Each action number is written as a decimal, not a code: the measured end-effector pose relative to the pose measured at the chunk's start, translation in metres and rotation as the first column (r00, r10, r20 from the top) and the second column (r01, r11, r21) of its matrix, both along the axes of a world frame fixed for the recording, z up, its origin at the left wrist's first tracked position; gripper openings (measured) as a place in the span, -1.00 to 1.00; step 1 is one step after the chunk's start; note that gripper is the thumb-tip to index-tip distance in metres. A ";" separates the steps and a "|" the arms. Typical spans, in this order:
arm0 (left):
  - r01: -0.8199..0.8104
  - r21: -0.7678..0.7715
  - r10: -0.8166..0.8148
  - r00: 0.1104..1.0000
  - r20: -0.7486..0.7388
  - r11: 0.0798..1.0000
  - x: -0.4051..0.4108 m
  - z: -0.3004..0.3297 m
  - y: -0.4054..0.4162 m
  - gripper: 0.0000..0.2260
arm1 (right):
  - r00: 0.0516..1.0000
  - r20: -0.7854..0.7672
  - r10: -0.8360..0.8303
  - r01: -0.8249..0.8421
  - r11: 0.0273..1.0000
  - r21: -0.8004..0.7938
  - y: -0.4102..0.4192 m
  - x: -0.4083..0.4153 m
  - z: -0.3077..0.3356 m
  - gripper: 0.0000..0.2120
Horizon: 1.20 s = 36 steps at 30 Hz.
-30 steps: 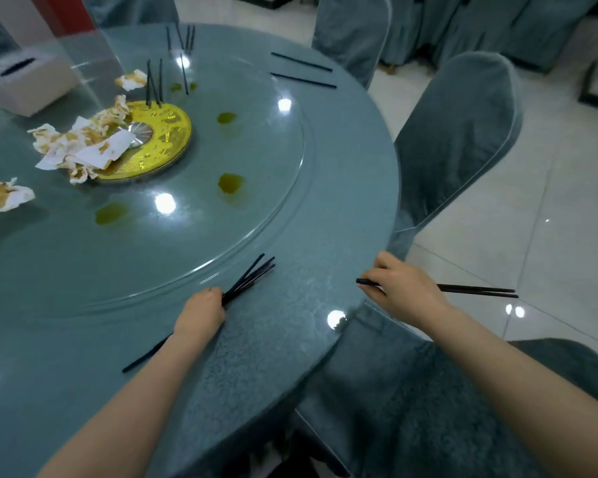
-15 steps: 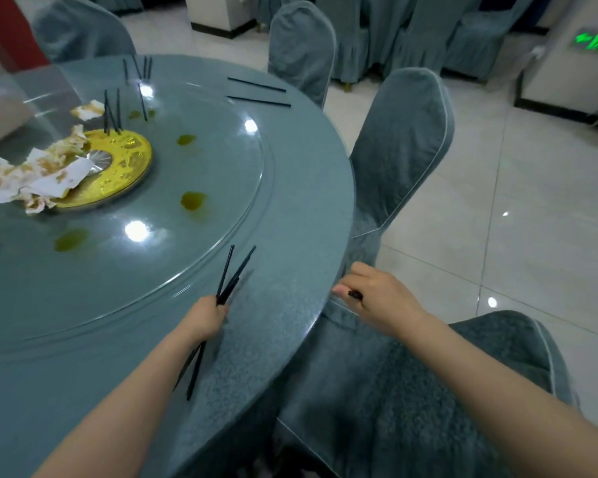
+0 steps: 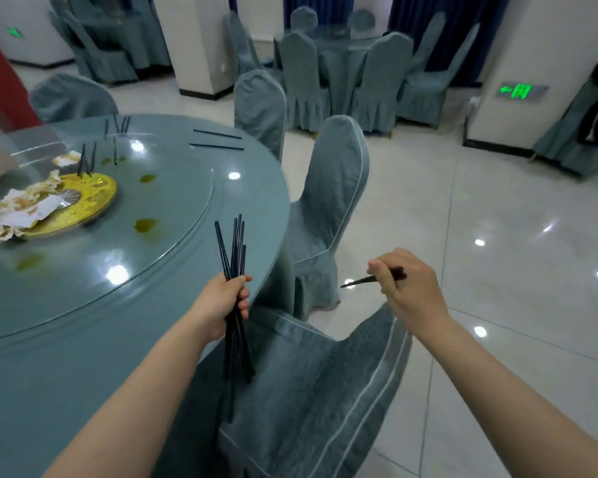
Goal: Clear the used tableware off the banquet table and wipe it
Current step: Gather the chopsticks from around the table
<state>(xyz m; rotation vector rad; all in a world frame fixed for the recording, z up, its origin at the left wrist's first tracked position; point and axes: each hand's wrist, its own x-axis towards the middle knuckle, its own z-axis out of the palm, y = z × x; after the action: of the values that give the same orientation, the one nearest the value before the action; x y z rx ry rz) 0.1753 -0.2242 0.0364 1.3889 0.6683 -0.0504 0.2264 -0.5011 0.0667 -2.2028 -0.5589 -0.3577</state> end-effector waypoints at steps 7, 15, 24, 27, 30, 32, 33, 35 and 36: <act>0.015 -0.243 0.019 0.990 0.139 0.970 -0.002 0.039 -0.157 -0.89 | 0.993 -0.043 -0.110 0.116 0.973 0.199 -0.151 -0.035 0.025 -0.86; 0.119 -0.383 -0.083 0.990 0.111 0.916 0.031 0.055 -0.320 -0.82 | 0.972 0.025 -0.234 0.222 0.947 0.231 -0.280 -0.058 0.042 -0.85; 0.187 -0.528 -0.226 0.974 -0.010 0.828 0.098 0.029 -0.429 -0.83 | 0.964 -0.081 -0.253 0.265 0.923 0.279 -0.346 -0.014 0.006 -0.75; 0.117 -0.633 -0.185 0.982 -0.042 0.765 0.138 0.013 -0.451 -0.79 | 0.964 -0.130 -0.231 0.257 0.934 0.246 -0.361 0.024 -0.007 -0.72; 0.073 -0.703 -0.162 0.985 -0.061 0.707 0.194 -0.003 -0.468 -0.72 | 0.966 -0.130 -0.223 0.246 0.947 0.205 -0.377 0.078 -0.017 -0.76; 0.084 -0.702 -0.187 0.980 -0.071 0.707 0.236 -0.010 -0.479 -0.70 | 0.965 -0.110 -0.236 0.252 0.953 0.168 -0.386 0.118 -0.020 -0.79; 0.101 -0.691 -0.209 0.975 -0.074 0.715 0.256 -0.011 -0.485 -0.69 | 0.962 -0.120 -0.244 0.261 0.952 0.160 -0.390 0.138 -0.019 -0.78; 0.143 -0.681 -0.263 0.962 -0.075 0.718 0.297 -0.011 -0.495 -0.68 | 0.959 -0.162 -0.233 0.260 0.950 0.172 -0.397 0.177 -0.016 -0.77; 0.179 -0.679 -0.296 0.953 -0.060 0.712 0.319 -0.009 -0.499 -0.67 | 0.963 -0.164 -0.216 0.243 0.955 0.172 -0.400 0.197 -0.013 -0.77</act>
<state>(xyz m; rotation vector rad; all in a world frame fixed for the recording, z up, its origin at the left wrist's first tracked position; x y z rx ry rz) 0.4939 -0.7236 0.0273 0.7559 0.5222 -0.5735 0.4232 -0.9013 0.0537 -2.0899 -0.1799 -0.3549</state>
